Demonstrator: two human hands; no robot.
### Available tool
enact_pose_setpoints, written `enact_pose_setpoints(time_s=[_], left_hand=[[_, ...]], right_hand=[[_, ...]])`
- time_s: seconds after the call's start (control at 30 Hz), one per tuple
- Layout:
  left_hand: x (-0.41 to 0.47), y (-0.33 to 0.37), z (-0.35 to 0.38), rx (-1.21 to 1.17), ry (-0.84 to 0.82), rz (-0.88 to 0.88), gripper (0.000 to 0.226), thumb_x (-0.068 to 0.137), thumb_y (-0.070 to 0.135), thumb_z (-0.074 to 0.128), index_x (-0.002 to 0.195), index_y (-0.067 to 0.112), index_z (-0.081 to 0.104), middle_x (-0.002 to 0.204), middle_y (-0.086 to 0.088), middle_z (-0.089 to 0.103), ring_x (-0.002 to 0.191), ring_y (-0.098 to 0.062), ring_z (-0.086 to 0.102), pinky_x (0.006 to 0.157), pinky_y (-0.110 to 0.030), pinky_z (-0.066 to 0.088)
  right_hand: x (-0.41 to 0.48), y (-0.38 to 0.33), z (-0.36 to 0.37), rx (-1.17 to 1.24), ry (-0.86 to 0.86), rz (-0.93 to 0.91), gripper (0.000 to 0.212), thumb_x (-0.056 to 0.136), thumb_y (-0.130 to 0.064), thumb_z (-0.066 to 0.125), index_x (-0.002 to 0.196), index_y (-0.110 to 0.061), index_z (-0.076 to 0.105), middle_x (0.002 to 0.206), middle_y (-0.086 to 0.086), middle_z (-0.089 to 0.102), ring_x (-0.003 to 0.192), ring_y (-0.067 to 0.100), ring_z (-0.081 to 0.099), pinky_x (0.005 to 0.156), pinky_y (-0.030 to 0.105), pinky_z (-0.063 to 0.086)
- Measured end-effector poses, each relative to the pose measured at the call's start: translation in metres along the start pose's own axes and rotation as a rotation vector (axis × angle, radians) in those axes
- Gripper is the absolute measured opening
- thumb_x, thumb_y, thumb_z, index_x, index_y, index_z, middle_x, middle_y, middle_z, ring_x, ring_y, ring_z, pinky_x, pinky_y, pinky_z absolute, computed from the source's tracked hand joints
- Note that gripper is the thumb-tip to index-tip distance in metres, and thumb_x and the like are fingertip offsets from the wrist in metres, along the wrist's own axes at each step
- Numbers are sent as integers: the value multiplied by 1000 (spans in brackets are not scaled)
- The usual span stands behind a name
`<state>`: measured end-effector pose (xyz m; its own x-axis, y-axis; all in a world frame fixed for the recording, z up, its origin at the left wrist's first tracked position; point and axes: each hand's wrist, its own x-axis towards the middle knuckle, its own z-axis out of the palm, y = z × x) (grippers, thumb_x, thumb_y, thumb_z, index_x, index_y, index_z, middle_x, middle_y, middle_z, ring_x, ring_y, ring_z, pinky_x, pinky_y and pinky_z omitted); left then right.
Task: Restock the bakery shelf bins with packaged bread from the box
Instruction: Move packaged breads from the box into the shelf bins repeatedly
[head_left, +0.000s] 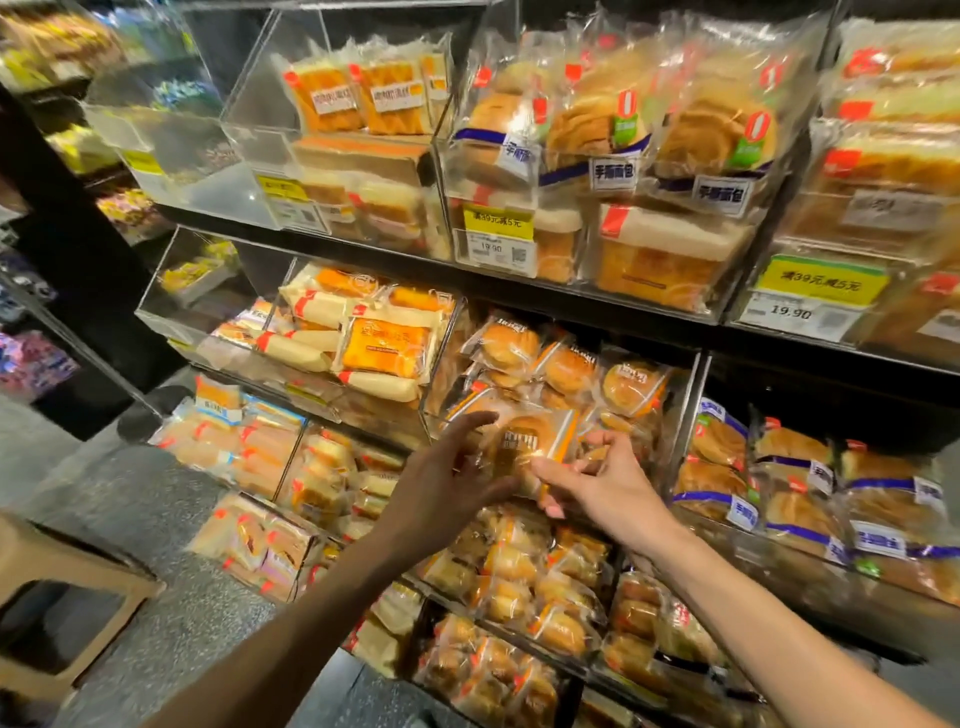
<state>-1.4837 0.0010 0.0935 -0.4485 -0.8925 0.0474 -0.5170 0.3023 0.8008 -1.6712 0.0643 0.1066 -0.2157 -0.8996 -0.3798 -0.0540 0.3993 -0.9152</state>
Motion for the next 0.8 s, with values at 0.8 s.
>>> enact_pose_setpoints(time_s=[0.8], left_hand=[[151, -42, -52, 1136, -365, 473, 46, 89, 55, 61, 121, 22, 63, 122, -2, 63, 123, -25, 38, 103, -44, 31]], right_hand=[[123, -23, 96, -517, 464, 148, 36, 91, -29, 72, 120, -14, 57, 114, 5, 68, 106, 23, 63, 95, 40, 52]])
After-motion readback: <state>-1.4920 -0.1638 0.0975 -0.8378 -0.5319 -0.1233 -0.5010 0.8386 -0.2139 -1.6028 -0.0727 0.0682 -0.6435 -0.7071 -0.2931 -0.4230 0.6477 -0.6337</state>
